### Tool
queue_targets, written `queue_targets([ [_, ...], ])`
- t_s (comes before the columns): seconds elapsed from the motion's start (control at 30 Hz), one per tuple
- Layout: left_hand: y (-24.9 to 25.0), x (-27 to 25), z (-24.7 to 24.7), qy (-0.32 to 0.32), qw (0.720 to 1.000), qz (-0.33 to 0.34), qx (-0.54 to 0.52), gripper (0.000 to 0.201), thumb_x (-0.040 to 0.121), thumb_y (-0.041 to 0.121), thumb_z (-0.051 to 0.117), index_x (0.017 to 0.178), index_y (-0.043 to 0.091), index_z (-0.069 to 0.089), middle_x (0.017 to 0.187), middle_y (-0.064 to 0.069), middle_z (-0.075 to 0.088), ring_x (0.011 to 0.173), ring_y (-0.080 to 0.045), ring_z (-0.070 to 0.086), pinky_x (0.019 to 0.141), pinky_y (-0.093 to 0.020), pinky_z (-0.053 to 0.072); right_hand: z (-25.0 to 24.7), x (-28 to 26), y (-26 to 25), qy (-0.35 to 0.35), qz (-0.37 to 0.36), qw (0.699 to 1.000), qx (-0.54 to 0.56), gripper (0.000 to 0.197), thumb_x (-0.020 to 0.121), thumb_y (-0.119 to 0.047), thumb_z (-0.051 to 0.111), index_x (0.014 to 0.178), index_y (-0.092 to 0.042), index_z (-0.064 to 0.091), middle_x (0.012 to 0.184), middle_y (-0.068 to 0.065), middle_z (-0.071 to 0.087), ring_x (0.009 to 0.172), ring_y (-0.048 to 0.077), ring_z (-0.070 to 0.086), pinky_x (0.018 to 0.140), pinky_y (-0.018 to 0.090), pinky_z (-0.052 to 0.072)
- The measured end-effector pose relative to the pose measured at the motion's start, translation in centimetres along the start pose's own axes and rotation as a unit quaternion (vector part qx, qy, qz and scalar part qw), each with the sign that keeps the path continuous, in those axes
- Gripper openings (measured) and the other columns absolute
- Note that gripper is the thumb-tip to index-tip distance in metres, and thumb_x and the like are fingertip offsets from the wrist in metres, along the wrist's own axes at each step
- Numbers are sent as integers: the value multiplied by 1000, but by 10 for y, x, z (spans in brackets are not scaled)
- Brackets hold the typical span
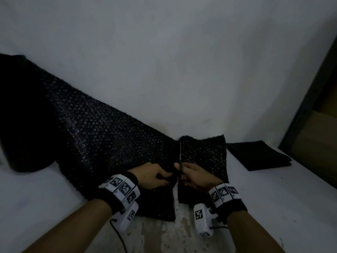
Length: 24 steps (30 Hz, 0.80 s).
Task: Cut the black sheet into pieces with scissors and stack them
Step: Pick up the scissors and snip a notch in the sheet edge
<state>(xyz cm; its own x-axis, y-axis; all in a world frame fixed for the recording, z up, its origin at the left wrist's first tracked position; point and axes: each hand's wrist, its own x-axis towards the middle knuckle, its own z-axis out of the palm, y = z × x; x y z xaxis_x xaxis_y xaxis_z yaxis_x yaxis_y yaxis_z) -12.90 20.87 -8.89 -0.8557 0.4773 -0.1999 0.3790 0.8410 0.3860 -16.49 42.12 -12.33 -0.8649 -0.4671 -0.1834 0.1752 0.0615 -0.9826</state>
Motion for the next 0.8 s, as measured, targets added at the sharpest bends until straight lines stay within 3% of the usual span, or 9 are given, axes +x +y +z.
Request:
queue_targets([
  [0.13, 16, 4, -40, -7, 998, -46, -51, 27, 96, 30, 58, 121, 30, 71, 84, 17, 68, 75, -9, 65, 72, -24, 59, -1, -8, -3, 0, -60, 997, -53, 31, 96, -41, 62, 111, -15, 63, 90, 7, 66, 81, 14, 63, 65, 24, 47],
  [0.2, 19, 13, -61, 26, 991, -82, -98, 25, 95, 20, 56, 113, 21, 74, 88, 2, 74, 78, -18, 72, 72, -31, 62, -5, -13, -8, -9, -84, 994, -69, 28, 98, -42, 59, 111, -17, 63, 90, 8, 70, 85, 19, 64, 65, 25, 45],
  [0.3, 17, 32, -89, 167, 974, -89, -125, 20, 94, 15, 57, 97, 8, 75, 93, -15, 75, 82, -30, 74, 76, -43, 62, -9, -22, -16, -33, -101, 993, -47, 34, 98, -38, 59, 118, -12, 61, 96, 6, 67, 88, 20, 64, 62, 24, 44],
  [0.4, 25, 49, -117, 325, 939, -67, -89, 25, 95, 25, 60, 113, 8, 62, 108, -8, 68, 99, -28, 64, 85, -34, 52, -16, -33, -23, -63, -105, 992, -37, 39, 98, -35, 57, 127, -9, 57, 101, 6, 64, 89, 17, 64, 61, 23, 43],
  [0.47, 33, 60, -129, 305, 936, -58, -165, 42, 96, 35, 59, 130, 13, 49, 120, 1, 54, 108, -22, 55, 88, -29, 43, -21, -38, -27, -85, -104, 990, -41, 39, 99, -33, 57, 130, -10, 56, 105, 5, 65, 90, 16, 64, 61, 24, 41],
  [0.53, 40, 72, -134, 265, 935, -58, -229, 47, 93, 43, 59, 133, 20, 48, 127, 3, 54, 111, -20, 56, 91, -30, 45, -22, -41, -32, -95, -103, 989, -45, 41, 99, -31, 56, 133, -9, 54, 107, 5, 65, 90, 16, 64, 62, 24, 39],
  [0.6, 42, 81, -133, 264, 931, -53, -245, 41, 90, 47, 60, 121, 21, 54, 116, -2, 62, 99, -20, 60, 85, -32, 49, -24, -45, -37, -106, -108, 988, -38, 40, 100, -30, 55, 133, -8, 54, 107, 5, 64, 89, 16, 63, 62, 24, 40],
  [0.7, 43, 83, -131, 310, 919, -43, -238, 29, 92, 39, 61, 104, 13, 57, 92, -4, 60, 81, -21, 57, 68, -31, 42, -23, -47, -38, -122, -119, 985, -23, 36, 102, -27, 53, 131, -7, 55, 104, 3, 65, 86, 15, 62, 60, 22, 39],
  [0.8, 42, 80, -135, 329, 901, -31, -281, 15, 94, 24, 59, 88, 10, 56, 86, -8, 57, 79, -22, 54, 70, -31, 40, -20, -44, -37, -131, -131, 983, -19, 28, 103, -25, 52, 125, -8, 57, 102, 6, 62, 84, 16, 60, 60, 22, 38],
])
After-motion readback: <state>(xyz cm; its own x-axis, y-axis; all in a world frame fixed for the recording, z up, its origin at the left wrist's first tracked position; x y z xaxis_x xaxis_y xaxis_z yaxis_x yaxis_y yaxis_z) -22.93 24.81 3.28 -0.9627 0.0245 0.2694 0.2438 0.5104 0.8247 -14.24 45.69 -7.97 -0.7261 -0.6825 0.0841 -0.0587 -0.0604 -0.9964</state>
